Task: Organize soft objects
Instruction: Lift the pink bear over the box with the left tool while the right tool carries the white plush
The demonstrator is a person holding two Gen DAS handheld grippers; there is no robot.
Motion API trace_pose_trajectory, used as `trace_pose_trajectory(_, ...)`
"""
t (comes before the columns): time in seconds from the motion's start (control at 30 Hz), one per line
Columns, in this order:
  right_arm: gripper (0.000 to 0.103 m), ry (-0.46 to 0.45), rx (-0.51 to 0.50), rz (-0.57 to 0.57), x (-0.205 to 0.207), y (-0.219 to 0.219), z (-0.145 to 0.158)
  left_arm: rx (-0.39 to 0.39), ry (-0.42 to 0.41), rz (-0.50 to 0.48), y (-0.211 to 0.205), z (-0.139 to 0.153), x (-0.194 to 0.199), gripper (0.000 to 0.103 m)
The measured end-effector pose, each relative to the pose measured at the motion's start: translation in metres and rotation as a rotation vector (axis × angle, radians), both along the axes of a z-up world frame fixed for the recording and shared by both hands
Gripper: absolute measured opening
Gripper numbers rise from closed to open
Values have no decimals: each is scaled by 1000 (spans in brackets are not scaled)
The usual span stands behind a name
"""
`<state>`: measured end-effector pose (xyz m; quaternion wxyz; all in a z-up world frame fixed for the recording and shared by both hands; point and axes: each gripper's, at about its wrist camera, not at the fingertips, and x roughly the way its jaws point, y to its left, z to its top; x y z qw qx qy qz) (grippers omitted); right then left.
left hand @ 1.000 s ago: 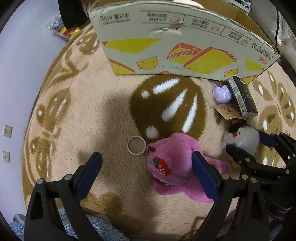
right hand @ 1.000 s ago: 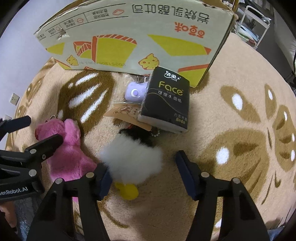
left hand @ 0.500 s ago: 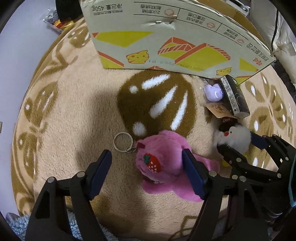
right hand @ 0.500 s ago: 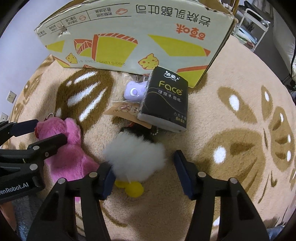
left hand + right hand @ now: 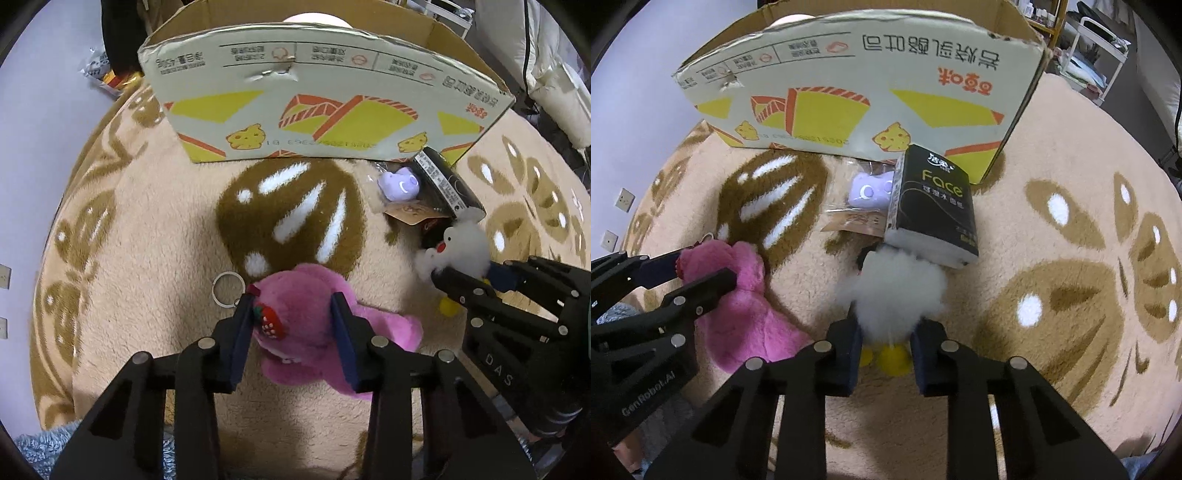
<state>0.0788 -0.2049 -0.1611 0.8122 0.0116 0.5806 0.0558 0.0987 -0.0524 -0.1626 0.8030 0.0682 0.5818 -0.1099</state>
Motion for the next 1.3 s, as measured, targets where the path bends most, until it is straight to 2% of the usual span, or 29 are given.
trace_pose_trajectory(0.07,13,-14,11,0,-1,-2,3,-8,-6,8,3,3,-1,39)
trace_pose_trajectory(0.37,12,-108,67,14,-11,-9,31,20,-126,56,9,24,-1,37)
trace_pose_trajectory(0.6,12,-262,114,-32,-26,-32,60,24,-304,106,16,55,-10,37)
trace_pose_trajectory(0.77,12,-350,118,-69,-30,-28,73,32,-453,155,23,80,-21,37)
trace_pose_trajectory(0.9,12,-452,94,-86,-36,-29,87,43,-586,175,26,100,-30,37)
trace_pose_trajectory(1.1,12,-627,37,-100,-51,-26,113,74,-735,175,19,118,-45,37)
trace_pose_trajectory(1.3,12,-690,52,-111,-48,-28,126,59,-846,169,15,137,-55,37)
